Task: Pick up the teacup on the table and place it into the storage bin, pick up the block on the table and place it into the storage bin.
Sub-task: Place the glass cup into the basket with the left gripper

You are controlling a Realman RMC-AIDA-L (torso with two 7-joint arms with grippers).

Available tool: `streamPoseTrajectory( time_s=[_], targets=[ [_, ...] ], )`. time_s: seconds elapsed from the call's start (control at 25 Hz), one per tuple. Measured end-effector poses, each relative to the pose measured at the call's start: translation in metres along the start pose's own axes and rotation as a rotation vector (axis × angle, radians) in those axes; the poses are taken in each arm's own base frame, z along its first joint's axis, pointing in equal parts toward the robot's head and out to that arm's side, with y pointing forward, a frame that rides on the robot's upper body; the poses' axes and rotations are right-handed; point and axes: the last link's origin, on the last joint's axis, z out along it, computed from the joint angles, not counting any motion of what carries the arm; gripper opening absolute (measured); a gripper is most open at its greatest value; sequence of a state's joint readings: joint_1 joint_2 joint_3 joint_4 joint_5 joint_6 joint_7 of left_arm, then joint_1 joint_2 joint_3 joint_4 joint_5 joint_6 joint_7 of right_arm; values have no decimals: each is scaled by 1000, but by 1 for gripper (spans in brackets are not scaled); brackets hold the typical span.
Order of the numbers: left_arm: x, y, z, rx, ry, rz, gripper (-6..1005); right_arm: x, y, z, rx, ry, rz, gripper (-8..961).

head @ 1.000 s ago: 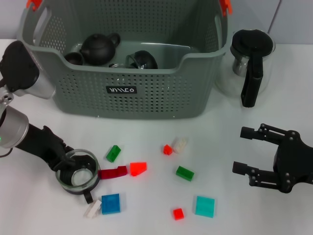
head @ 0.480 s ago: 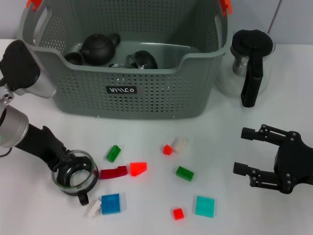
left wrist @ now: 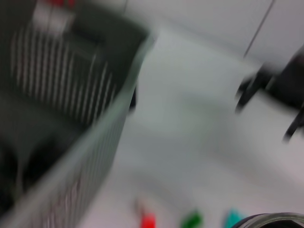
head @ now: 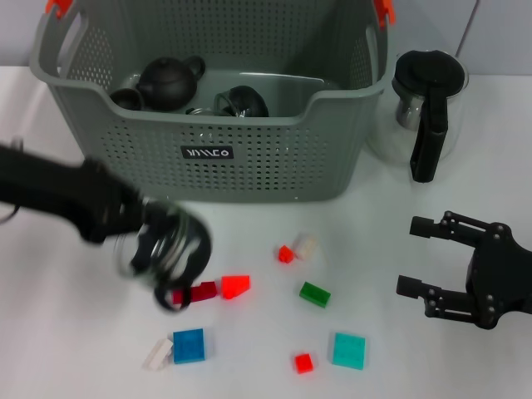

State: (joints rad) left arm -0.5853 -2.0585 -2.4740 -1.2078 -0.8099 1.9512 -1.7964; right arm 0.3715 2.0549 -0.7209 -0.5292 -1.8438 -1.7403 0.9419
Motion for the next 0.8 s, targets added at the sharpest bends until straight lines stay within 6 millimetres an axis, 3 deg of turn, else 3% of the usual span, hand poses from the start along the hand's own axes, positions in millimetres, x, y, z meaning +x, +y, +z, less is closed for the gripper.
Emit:
streamPoseTrajectory(
  time_s=[0.24,0.28,0.36,0.4,0.52,0.68,0.8],
  targets=[
    [58,-5,-10,92,211,67,45,-1,0,3,-9,-1,-1,823],
    [58,-5,-10,92,211,67,45,-1,0,3,-11,-1,-1,823],
    [93,-15,-7,158,257,34,45,-1,0,3,-13,-1,-1,823],
    [122,-22,-2,202,291,9,45,-1,0,3,-13,-1,-1,823],
    [149,-35,9,272,304,-24,45,-1,0,4,-12,-2,0,823],
    [170,-59,36,430,262,-37,45,-2,0,4,-10,-5,0,823],
    [169,-80,63,584,199,1,46,-2,0,4,-9,-5,1,823]
  ],
)
